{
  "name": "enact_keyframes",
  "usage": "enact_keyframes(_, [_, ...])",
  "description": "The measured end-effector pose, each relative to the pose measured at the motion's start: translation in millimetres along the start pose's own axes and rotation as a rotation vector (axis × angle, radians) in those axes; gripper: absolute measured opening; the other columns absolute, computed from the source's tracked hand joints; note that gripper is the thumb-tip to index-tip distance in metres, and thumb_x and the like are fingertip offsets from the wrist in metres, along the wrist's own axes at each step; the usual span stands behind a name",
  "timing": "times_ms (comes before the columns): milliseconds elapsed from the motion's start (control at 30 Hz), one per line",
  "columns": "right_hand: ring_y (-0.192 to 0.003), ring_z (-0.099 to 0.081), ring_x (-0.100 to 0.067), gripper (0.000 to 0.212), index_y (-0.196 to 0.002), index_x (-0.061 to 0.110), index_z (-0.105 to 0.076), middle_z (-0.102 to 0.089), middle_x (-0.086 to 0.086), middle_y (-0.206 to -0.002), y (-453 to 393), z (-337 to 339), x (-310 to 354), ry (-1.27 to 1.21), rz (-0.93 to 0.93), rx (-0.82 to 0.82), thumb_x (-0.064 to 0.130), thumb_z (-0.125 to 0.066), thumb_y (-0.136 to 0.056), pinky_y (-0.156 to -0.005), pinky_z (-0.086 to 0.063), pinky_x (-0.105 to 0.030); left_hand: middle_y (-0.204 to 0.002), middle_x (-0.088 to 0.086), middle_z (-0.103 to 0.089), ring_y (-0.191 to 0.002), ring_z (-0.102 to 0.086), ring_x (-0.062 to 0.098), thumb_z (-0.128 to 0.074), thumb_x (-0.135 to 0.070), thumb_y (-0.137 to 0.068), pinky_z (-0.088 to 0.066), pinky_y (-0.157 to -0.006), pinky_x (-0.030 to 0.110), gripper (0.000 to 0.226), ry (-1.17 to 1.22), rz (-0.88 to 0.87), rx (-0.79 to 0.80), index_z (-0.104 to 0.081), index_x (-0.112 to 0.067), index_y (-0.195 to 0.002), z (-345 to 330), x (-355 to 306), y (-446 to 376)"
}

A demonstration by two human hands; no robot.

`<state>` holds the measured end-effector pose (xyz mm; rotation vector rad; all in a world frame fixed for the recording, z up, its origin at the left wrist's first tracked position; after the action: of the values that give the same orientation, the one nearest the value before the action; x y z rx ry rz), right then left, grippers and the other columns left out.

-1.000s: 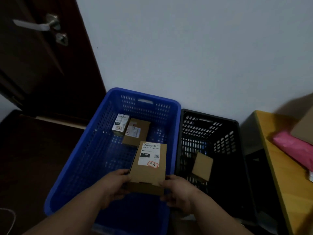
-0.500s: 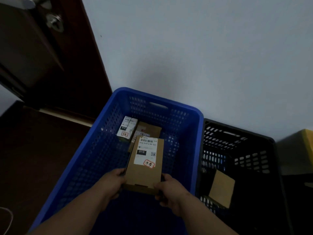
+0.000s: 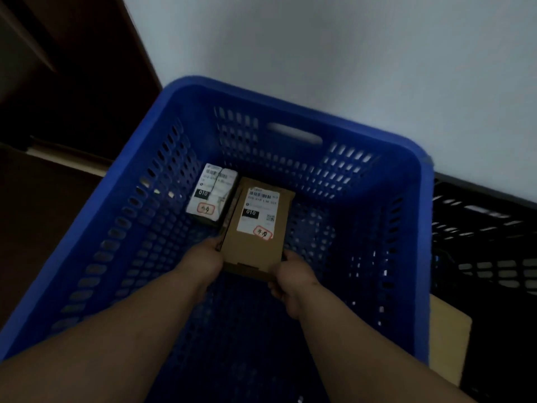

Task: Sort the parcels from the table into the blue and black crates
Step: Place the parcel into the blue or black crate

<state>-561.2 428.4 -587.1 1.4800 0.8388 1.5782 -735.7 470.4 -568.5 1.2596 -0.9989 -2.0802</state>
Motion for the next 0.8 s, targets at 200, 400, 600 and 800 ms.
enact_keyframes(200, [-0.111, -0.057, -0.020, 0.056, -0.148, 0.030, -0.037, -0.059, 0.000, -0.128, -36.0, -18.5, 1.9, -0.091, 0.080, 0.049, 0.011, -0.052, -0.098, -0.104, -0.048, -0.035, -0.146, 0.007, -0.047, -0.118, -0.054, 0.026, -0.038, -0.001, -0.103, -0.048, -0.087, 0.028, 0.052, 0.126, 0.021, -0.023, -0.030, -0.017, -0.152, -9.4, 5.1, -23.8])
enact_keyframes(400, [-0.115, -0.054, -0.017, 0.059, -0.147, 0.035, -0.037, -0.056, 0.004, -0.131, -37.0, -34.2, 6.4, -0.047, 0.089, 0.173, 0.010, -0.051, -0.095, -0.103, -0.043, -0.030, -0.131, 0.008, -0.059, -0.104, -0.061, 0.022, -0.047, -0.010, -0.101, -0.052, -0.081, 0.032, 0.048, 0.334, 0.049, -0.120, -0.040, -0.021, -0.147, -2.8, 13.1, -27.8])
enact_keyframes(600, [-0.117, -0.051, -0.018, 0.051, -0.149, 0.022, -0.036, -0.051, -0.002, -0.139, -3.3, -12.7, 25.9, 0.179, 0.134, 0.123, 0.019, -0.050, -0.100, -0.100, -0.043, -0.026, -0.143, 0.009, -0.048, -0.120, -0.053, 0.027, -0.054, -0.024, -0.100, -0.046, -0.101, 0.037, 0.053, 0.092, 0.018, -0.151, -0.035, -0.020, -0.150, -8.6, 4.0, -9.3])
enact_keyframes(800, [-0.108, -0.060, -0.018, 0.026, -0.123, 0.017, -0.056, -0.062, -0.003, -0.121, 71.0, 17.1, 56.5, 0.008, 0.230, 0.106, 0.018, -0.054, -0.097, -0.081, -0.053, -0.025, -0.146, 0.013, -0.043, -0.120, -0.051, 0.028, -0.054, -0.024, -0.098, -0.046, -0.098, 0.038, 0.053, -0.095, -0.066, -0.157, -0.037, -0.016, -0.148, -21.0, -25.9, 41.3])
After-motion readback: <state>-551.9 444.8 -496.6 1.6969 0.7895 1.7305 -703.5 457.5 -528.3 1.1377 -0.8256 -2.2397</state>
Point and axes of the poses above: each hand's wrist, its own y-axis away from the middle knuckle, its own z-axis out of the back of the hand, x = y × z, the point moved 6 cm from there along -y, towards the middle knuckle
